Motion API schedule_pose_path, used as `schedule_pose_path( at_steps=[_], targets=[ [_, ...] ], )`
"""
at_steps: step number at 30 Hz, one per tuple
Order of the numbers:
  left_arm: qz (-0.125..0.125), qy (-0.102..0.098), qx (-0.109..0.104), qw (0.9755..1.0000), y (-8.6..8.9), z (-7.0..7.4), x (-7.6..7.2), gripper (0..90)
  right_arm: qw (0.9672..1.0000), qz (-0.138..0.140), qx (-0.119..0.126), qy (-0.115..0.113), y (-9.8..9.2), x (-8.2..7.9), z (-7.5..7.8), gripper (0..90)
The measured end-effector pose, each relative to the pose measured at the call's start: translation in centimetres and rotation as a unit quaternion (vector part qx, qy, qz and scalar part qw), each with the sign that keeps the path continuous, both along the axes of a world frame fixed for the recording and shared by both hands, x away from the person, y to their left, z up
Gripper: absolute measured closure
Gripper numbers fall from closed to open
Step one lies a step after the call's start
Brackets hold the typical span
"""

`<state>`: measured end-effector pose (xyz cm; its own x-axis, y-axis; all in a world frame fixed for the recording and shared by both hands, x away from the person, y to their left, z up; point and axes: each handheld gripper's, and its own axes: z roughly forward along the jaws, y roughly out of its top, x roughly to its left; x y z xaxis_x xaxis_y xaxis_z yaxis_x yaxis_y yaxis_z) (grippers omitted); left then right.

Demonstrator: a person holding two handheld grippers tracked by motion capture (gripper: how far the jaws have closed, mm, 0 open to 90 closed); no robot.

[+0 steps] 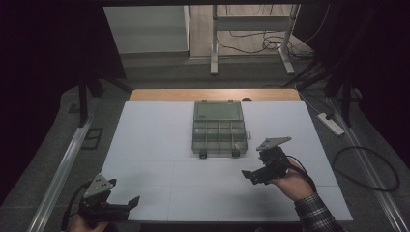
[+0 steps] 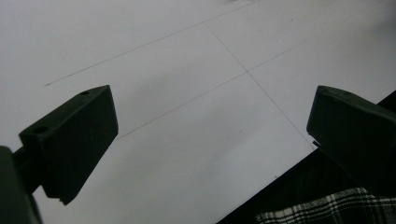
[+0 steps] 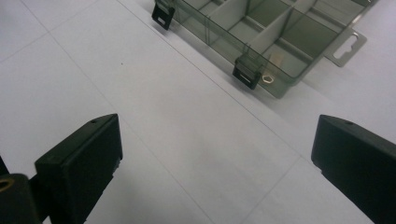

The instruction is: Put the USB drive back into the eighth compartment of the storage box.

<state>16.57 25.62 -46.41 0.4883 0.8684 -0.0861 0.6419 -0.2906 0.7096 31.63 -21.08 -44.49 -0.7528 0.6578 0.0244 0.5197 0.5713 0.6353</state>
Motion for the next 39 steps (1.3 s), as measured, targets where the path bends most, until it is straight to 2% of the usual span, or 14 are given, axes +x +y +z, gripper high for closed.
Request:
schedule_pose_path(
  at_steps=[19,39],
  targets=[
    [0.001,0.001,0.002,1.0,0.0,0.0,0.0,2.2,0.9997,-0.018,0.016,-0.004,-2.1,-1.5,0.2,0.5],
    [0.002,0.002,0.003,1.0,-0.1,0.0,0.1,2.2,0.9989,-0.04,0.023,-0.007,-5.4,-3.7,0.1,0.0]
  ],
)
